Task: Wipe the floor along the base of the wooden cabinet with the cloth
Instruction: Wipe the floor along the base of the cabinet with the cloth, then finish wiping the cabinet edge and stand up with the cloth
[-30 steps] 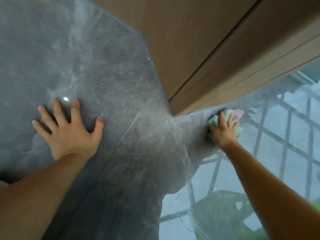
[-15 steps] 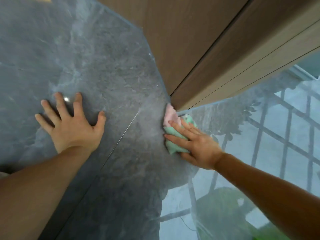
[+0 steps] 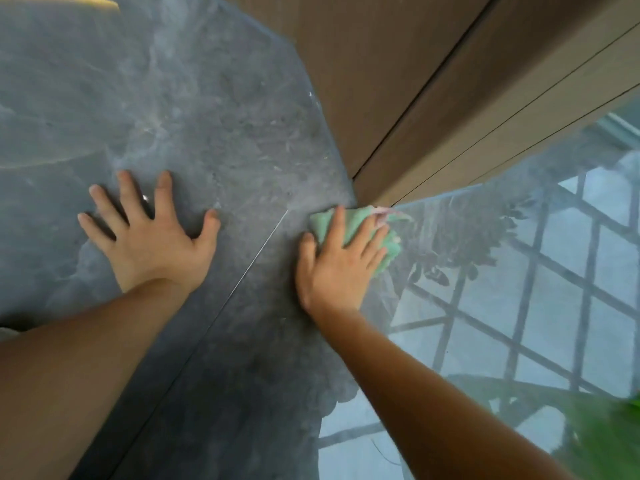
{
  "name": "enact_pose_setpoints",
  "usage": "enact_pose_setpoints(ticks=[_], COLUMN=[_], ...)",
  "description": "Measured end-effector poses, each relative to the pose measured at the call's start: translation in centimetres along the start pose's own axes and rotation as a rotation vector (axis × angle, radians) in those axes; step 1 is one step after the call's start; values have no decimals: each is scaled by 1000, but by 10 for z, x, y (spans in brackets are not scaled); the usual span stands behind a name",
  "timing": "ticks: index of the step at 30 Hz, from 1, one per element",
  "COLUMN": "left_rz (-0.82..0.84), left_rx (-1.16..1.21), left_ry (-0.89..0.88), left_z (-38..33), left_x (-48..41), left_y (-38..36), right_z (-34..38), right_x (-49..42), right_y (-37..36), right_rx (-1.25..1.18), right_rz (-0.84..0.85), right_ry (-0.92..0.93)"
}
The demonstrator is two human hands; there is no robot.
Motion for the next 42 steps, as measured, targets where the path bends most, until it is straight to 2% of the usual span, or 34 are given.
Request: enact_pose_setpoints(ticks=[3,6,8,10,11,14,16,17,20,22,24,25,29,31,33,35,39,42], left_rz=[1,9,31,52,68,151,264,320,510,780,1068,1193,1619,1826,1948,1969,1827,1875], left_rx=[-8,-12,-25,-37,-35,41,91,77,111,358,540,566,510,388,257,185,181,81], left_ry=[0,-11,-16,-36,-35,93,173,125,-117,41,267,296,155,119,58,-36,-202,-413], left_z=[0,0,0,-1,-1,-5,-26,-47,-113,-129,-136,-142,-181,-193,-202,-210,-226,-241], left_x=[0,2,1,2,3,17,41,58,123,163,199,217,308,362,403,426,443,461], left_y=[1,2,1,2,4,7,6,4,-5,-18,-30,-30,-16,0,24,56,143,234], right_z=[34,27,19,-1,-13,-51,-74,-79,-59,-54,-72,-89,-166,-195,-208,-208,-183,-156], right_x=[14,13,8,5,7,31,49,57,72,79,90,99,164,202,239,267,301,323], right_y=[-7,6,19,33,40,57,53,47,29,36,56,68,124,157,189,222,307,395], right_rx=[32,-126,-453,-853,-949,-990,-994,-1008,-1229,-1287,-1351,-1362,-1251,-1207,-1243,-1277,-1249,-1143], right_rz=[124,213,277,226,147,-155,-232,-190,109,232,236,207,74,0,-61,-96,-123,-94], right_ry=[310,407,291,41,-57,-262,-409,-466,-493,-479,-528,-560,-624,-640,-653,-677,-749,-815])
Point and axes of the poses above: each hand's wrist, its own x-axis away from the middle knuckle, its own y-axis out of the back of the hand, z = x × y, the point moved 8 cm from there along -x, towards the middle knuckle, and after that the axes turned 12 degrees about y, right-handed, at the moved point
